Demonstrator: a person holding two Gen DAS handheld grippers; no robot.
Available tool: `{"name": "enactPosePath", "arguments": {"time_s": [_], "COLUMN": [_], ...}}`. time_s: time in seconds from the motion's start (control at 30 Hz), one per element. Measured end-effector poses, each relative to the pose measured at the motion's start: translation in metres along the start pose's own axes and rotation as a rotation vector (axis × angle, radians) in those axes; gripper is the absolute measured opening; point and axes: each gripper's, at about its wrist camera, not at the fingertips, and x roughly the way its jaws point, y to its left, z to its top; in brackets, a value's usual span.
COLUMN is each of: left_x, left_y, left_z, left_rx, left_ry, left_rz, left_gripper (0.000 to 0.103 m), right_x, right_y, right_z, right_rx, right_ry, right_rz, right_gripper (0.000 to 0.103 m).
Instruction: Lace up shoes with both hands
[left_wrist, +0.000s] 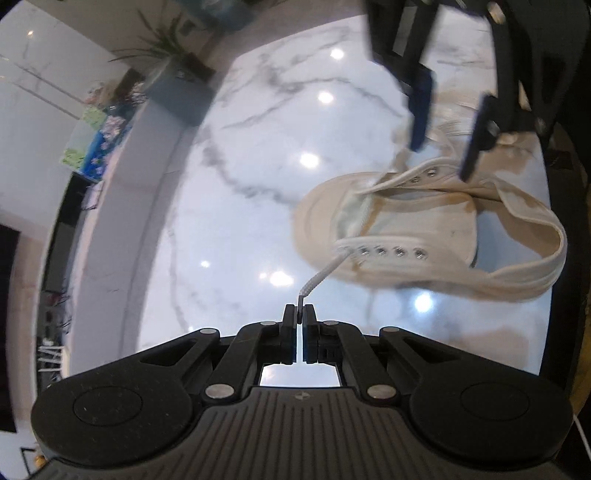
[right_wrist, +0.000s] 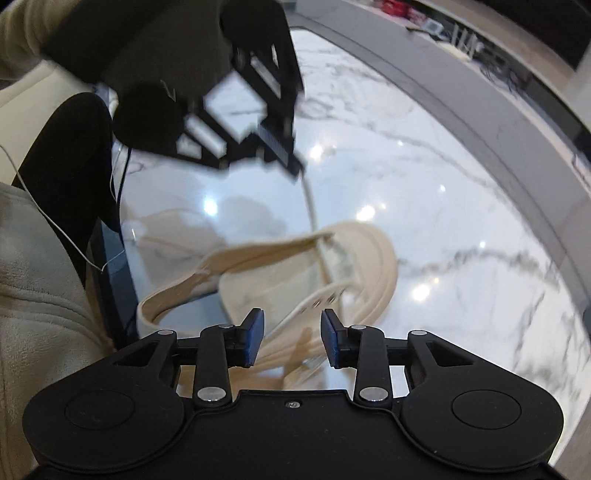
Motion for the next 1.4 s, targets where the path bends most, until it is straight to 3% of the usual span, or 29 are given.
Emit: {"name": "enactPosePath", "arguments": {"time_s": [0.07,0.13,0.17,0.43,0.8,1.0,1.27,1.4], "left_x": [-0.007,-0.011,-0.014,-0.063,-0.132,-0.123,-0.072,-0.046], "left_y": [0.011,0.022,0.027,0.075,0.122,0.111,0.055,0.03], "left_z": [0.001,0.001,-0.001,-0.029,-0.047,-0.039,-0.015,-0.011], "left_rx": [-0.019,-0.027,-0.031,-0.131,-0.248,-0.245,-0.252,-0.322], "left_ry": [0.015,0.031,0.04,0.12,0.164,0.14,0.049,0.0], "left_rz": [0.04,0.082,0.103,0.314,0.546,0.505,0.27,0.142], "left_gripper": [0.002,0.002,0.002,0.002,0.003,0.003,0.003,0.003], "right_x": [0.003,0.005,0.005,0.002,-0.003,-0.005,0.001,0.004], "right_y": [0.002,0.002,0.002,0.005,0.002,0.0,0.001,0.002], "right_z": [-0.004,-0.009,-0.011,-0.017,-0.021,-0.024,-0.05,-0.063], "right_rx": [0.038,0.073,0.083,0.101,0.123,0.129,0.081,0.058], "right_ry": [-0.002,-0.014,-0.019,-0.03,-0.041,-0.044,-0.016,-0.001], "right_rz": [0.003,0.014,0.017,-0.006,-0.004,-0.007,-0.05,-0.071], "right_gripper": [0.028,0.016,0.014,0.014,0.014,0.015,0.016,0.02]}}
